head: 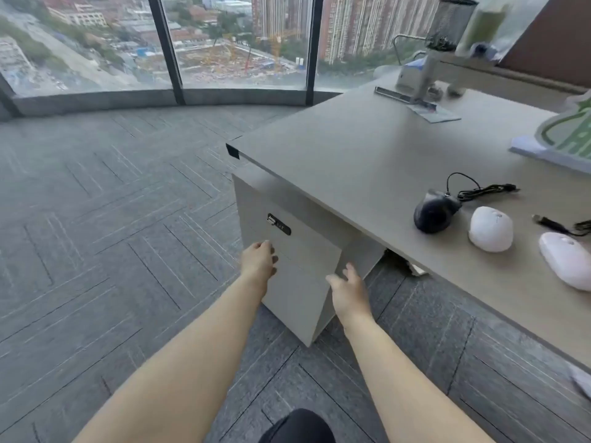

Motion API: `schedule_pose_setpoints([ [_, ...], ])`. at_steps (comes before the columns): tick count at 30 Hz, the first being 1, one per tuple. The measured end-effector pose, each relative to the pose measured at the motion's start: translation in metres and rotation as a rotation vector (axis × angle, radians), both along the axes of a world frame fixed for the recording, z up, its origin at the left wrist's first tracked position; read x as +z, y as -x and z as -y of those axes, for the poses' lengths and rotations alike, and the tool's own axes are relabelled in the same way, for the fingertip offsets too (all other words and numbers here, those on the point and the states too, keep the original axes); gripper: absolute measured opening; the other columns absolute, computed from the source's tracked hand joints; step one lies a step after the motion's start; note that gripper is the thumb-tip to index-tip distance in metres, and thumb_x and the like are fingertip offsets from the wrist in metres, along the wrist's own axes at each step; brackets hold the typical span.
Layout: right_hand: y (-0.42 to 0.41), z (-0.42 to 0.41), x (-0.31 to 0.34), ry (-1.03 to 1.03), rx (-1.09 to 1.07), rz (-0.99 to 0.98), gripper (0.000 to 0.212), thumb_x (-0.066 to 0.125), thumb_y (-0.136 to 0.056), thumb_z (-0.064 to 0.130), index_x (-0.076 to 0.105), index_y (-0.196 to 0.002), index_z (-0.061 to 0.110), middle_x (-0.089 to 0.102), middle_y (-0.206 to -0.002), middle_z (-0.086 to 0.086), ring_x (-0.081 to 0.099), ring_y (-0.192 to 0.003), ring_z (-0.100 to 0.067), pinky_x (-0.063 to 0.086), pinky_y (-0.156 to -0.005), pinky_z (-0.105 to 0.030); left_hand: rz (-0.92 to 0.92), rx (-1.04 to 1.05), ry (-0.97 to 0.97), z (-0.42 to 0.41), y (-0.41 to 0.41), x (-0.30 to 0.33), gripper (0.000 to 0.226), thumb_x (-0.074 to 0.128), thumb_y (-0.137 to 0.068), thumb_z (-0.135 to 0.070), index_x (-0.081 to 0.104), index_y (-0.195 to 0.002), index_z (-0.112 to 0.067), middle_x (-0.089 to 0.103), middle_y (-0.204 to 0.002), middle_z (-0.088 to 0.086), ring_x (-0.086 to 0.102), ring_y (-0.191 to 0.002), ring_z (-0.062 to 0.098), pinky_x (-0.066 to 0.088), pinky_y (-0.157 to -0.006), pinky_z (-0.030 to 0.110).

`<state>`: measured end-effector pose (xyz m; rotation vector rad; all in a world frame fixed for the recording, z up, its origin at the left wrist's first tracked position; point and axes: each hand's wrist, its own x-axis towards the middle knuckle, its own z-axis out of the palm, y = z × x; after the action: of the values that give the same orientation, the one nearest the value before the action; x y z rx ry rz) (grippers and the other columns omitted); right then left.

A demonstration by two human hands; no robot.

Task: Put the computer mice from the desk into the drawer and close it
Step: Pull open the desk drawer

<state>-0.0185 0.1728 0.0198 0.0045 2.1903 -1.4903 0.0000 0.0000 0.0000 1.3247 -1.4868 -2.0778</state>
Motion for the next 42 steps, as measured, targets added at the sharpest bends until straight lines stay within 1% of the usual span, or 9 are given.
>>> schedule_pose_setpoints([
  [8, 0.012, 0.022, -0.021, 0.094, -0.157, -0.08, 0.049, 0.052, -0.086, 0.009, 0.05, -0.135, 0.016, 0.063, -0.129, -0.002, 0.063, -0.113, -0.017, 0.049, -0.088, -0.03, -0.032, 0.108, -0.107, 0.037, 0.066, -0.016, 0.017, 0.047, -0.095, -0.023, 0.057, -0.093, -0.009, 0.058, -0.1, 0.009, 0.061, -0.089, 0.025, 0.054, -0.083, 0.04],
  [13, 0.012, 0.027, -0.031, 0.094, -0.222, -0.118, 0.053, 0.052, -0.085, 0.004, 0.049, -0.137, 0.012, 0.06, -0.132, -0.005, 0.059, -0.119, -0.016, 0.046, -0.085, -0.021, -0.01, 0.153, -0.108, 0.046, 0.082, -0.036, 0.026, 0.052, -0.094, -0.024, 0.056, -0.112, -0.006, 0.063, -0.095, 0.008, 0.066, -0.087, 0.024, 0.059, -0.065, 0.04],
  [18, 0.013, 0.025, -0.033, 0.077, -0.227, -0.131, 0.049, 0.051, -0.085, 0.005, 0.053, -0.133, 0.014, 0.064, -0.129, -0.003, 0.061, -0.117, -0.014, 0.045, -0.072, -0.009, 0.014, 0.184, -0.113, 0.053, 0.086, -0.045, 0.012, 0.056, -0.089, -0.02, 0.057, -0.083, -0.009, 0.057, -0.085, 0.01, 0.062, -0.091, 0.026, 0.061, -0.074, 0.046],
  [21, 0.004, 0.022, -0.031, 0.036, -0.181, -0.146, 0.048, 0.05, -0.086, 0.006, 0.053, -0.133, 0.013, 0.062, -0.129, -0.003, 0.06, -0.117, -0.014, 0.048, -0.081, -0.018, 0.019, 0.216, -0.1, 0.052, 0.079, -0.044, 0.012, 0.053, -0.091, -0.019, 0.055, -0.092, -0.007, 0.056, -0.097, 0.014, 0.06, -0.09, 0.026, 0.061, -0.074, 0.047],
  [23, -0.009, 0.02, -0.028, 0.05, -0.15, -0.142, 0.044, 0.05, -0.087, 0.007, 0.056, -0.13, 0.013, 0.065, -0.125, -0.003, 0.063, -0.111, -0.013, 0.052, -0.086, -0.025, 0.031, 0.261, -0.105, 0.052, 0.064, -0.043, 0.014, 0.052, -0.092, -0.018, 0.056, -0.1, -0.007, 0.057, -0.105, 0.013, 0.059, -0.094, 0.027, 0.061, -0.072, 0.047],
  [27, -0.041, 0.009, -0.018, 0.058, -0.046, -0.156, 0.019, 0.053, -0.093, 0.019, 0.067, -0.106, 0.021, 0.071, -0.097, 0.009, 0.062, -0.088, 0.002, 0.045, -0.068, -0.011, -0.001, 0.295, -0.147, 0.056, 0.009, -0.042, 0.013, 0.051, -0.095, -0.014, 0.054, -0.105, -0.007, 0.058, -0.093, 0.007, 0.06, -0.105, 0.03, 0.059, -0.077, 0.049],
  [30, -0.064, 0.002, -0.014, 0.081, 0.106, -0.118, 0.016, 0.058, -0.093, 0.028, 0.07, -0.088, 0.02, 0.072, -0.081, 0.003, 0.061, -0.073, -0.004, 0.047, -0.064, -0.016, -0.028, 0.347, -0.165, 0.058, -0.037, -0.034, 0.013, 0.051, -0.095, -0.012, 0.053, -0.107, -0.007, 0.06, -0.102, 0.009, 0.059, -0.11, 0.03, 0.058, -0.079, 0.048],
  [36, -0.116, 0.007, -0.017, 0.089, 0.382, -0.045, 0.018, 0.071, -0.085, 0.034, 0.077, -0.082, 0.017, 0.073, -0.071, 0.008, 0.061, -0.063, -0.001, 0.047, -0.061, -0.02, -0.004, 0.405, -0.147, 0.067, -0.133, -0.028, 0.02, 0.053, -0.094, -0.012, 0.059, -0.111, -0.003, 0.064, -0.115, 0.016, 0.065, -0.109, 0.029, 0.059, -0.047, 0.036],
  [42, -0.166, 0.02, -0.023, 0.093, 0.522, -0.034, 0.017, 0.075, -0.078, 0.035, 0.078, -0.077, 0.018, 0.071, -0.063, 0.01, 0.059, -0.06, -0.002, 0.046, -0.062, -0.024, -0.012, 0.432, -0.12, 0.077, -0.201, -0.03, 0.026, 0.053, -0.095, -0.016, 0.06, -0.116, -0.002, 0.068, -0.119, 0.016, 0.067, -0.107, 0.029, 0.058, -0.044, 0.035],
])
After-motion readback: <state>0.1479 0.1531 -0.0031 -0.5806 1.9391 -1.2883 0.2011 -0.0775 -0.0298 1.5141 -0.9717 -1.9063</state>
